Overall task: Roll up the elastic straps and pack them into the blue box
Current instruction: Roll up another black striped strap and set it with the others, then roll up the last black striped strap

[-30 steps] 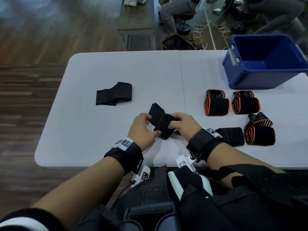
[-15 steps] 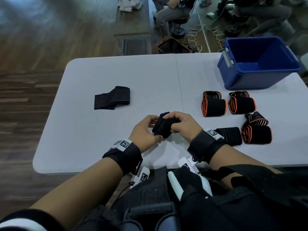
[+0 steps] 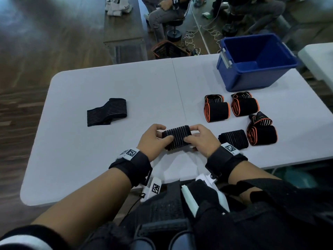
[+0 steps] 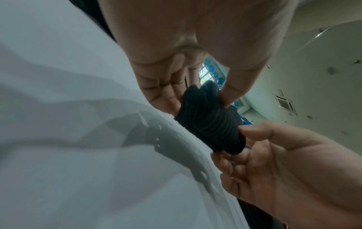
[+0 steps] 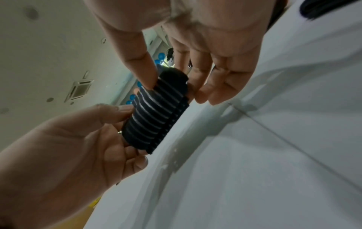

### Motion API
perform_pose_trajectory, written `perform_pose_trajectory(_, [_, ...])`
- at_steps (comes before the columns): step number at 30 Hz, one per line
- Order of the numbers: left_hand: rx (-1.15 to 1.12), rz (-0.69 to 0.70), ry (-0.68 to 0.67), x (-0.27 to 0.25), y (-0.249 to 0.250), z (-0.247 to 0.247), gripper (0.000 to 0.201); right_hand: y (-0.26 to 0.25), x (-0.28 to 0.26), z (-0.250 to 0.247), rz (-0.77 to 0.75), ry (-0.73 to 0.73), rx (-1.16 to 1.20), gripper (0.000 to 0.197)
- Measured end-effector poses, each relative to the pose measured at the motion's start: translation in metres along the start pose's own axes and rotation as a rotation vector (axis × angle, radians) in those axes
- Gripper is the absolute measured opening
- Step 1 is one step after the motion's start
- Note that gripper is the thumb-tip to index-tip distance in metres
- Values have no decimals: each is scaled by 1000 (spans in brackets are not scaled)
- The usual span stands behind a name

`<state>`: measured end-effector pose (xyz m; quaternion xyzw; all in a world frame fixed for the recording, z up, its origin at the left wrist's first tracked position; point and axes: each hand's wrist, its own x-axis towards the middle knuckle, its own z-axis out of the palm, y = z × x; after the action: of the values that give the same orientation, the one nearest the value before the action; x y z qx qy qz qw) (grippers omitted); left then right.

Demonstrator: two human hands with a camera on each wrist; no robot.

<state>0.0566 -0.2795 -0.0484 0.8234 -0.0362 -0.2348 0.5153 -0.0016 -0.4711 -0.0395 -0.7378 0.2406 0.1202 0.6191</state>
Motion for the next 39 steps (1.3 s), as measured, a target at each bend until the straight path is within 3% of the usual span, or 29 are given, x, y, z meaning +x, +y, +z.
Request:
perform_pose_trajectory(4, [156,-76,7,6,-6,12,30,21,-4,-8,98,102,-111,41])
perform_pose_trajectory(10, [124,-87,-44,8,-3,33,15,33,-13,-21,81,226,-288,30])
perform_pose_trajectory(17, [-69,-188,-179,7,11,52,23,31,-24,-48,57,280,-455,24])
perform_pose_trajectory(27, [65,-108,-266,9,21,63,19,29,-35,-58,57,275,-652,20])
perform_pose_trajectory(33, [25,-103,-237,14,19,43,22,0,-30,-73,29,289,-737,23])
perform_pose_trajectory(39, [91,-94,-60,33,4,-26,19,-48,1,-47,-103,260,-746,20])
